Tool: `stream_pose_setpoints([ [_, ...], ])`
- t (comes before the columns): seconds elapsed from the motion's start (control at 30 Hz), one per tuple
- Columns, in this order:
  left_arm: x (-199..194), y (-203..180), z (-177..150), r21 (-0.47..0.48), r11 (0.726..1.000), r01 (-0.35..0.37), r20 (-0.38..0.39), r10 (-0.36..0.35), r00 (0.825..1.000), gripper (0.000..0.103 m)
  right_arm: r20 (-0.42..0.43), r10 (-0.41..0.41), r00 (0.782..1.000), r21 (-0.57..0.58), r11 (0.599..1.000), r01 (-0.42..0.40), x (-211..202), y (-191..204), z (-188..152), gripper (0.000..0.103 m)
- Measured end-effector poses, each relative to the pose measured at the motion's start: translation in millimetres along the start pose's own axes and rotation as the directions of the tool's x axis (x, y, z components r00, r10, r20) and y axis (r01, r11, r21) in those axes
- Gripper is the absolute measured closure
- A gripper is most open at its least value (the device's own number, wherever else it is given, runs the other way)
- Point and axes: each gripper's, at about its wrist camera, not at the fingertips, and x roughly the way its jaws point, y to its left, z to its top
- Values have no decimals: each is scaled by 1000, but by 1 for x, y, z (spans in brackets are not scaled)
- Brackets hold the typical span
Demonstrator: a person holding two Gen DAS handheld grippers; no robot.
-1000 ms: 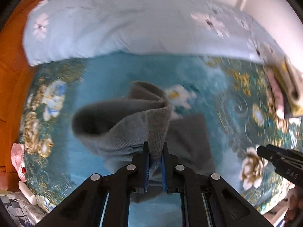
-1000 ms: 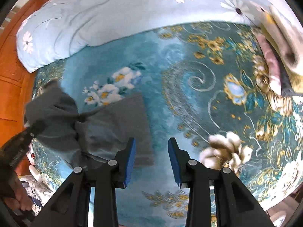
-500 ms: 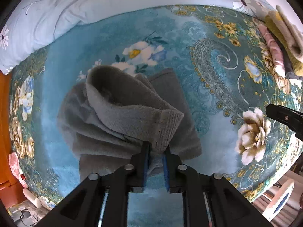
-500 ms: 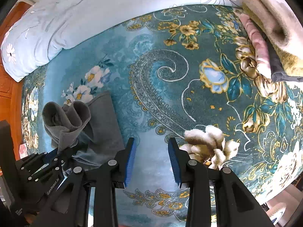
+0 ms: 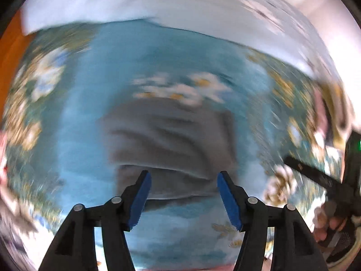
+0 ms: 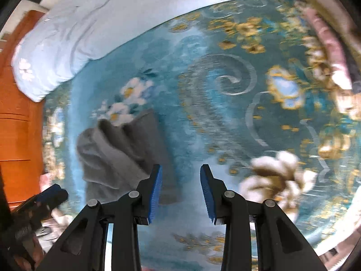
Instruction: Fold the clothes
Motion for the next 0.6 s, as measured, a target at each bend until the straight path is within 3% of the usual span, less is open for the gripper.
stream_pose_setpoints([
  [0.1, -9, 55, 1, -192, 981, -21, -2, 21, 1000, 38, -54, 107, 993, -33, 993, -109, 22, 18, 2, 51],
  [0.2, -18, 98, -7, -332, 942, -42, -9, 41, 999, 38, -115, 149, 982, -88, 983, -160, 50, 39, 7, 45],
  [0.33, -22, 126, -19, -403, 911, -83, -32, 77, 997, 38, -172, 178, 969, -147, 968, -204, 88, 63, 20, 44],
  [0.47, -21, 140, -28, -426, 897, -118, -65, 100, 993, 38, -249, 196, 949, -148, 960, -237, 128, 77, 39, 36],
  [0.6, -16, 143, -30, -432, 893, -124, -78, 100, 992, 38, -281, 208, 937, -175, 949, -263, 144, 87, 44, 34],
])
